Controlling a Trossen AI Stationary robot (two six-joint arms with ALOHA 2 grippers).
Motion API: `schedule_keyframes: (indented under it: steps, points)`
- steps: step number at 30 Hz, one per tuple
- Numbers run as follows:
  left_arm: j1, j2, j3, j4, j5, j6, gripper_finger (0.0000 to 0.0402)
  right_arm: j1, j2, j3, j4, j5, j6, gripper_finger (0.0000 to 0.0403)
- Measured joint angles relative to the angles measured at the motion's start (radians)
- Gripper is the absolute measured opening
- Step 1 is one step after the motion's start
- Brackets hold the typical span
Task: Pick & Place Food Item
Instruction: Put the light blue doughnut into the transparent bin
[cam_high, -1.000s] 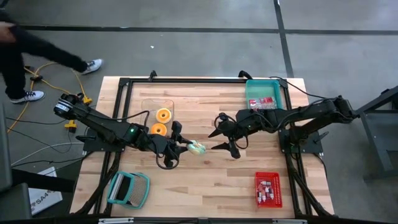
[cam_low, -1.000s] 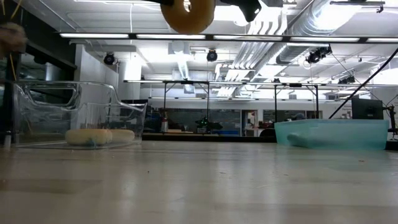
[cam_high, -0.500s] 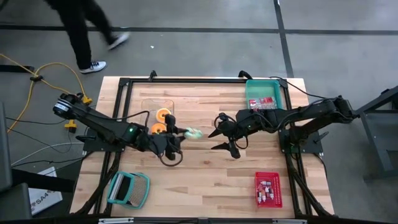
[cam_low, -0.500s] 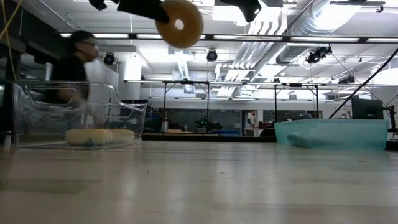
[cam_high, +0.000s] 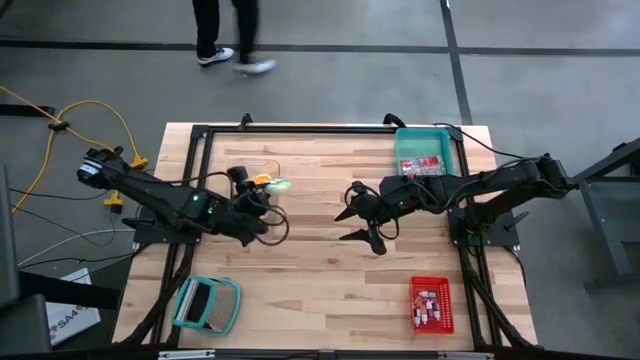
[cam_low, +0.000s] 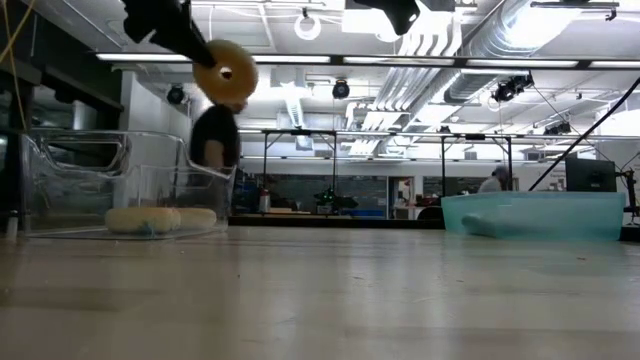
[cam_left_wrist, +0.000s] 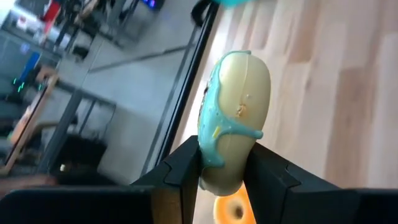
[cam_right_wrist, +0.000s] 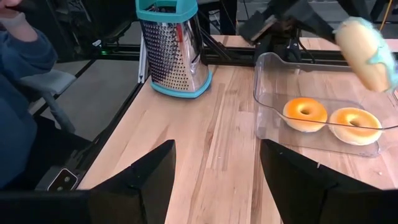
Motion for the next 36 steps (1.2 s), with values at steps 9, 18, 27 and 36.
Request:
schedule_keyframes:
  steps: [9, 18, 27, 36]
  points:
    - [0.112, -0.001, 0.0, -0.196, 0.096, -0.171, 0.0105, 0.0, 0.0, 0.0, 0.006, 0.0, 0.0, 0.0223]
    - [0.188, 0.0, -0.032, -0.328, 0.138, -0.421, 0.0105, 0.0, 0.0, 0.0, 0.005, 0.0, 0.0, 0.0223]
    - [0.24, 0.0, -0.093, -0.368, 0.209, -0.707, 0.0105, 0.0, 0.0, 0.0, 0.005, 0.0, 0.0, 0.0223]
    - [0.311, 0.065, -0.122, -0.414, 0.312, -0.863, 0.0105, 0.0, 0.0, 0.0, 0.005, 0.0, 0.0, 0.0223]
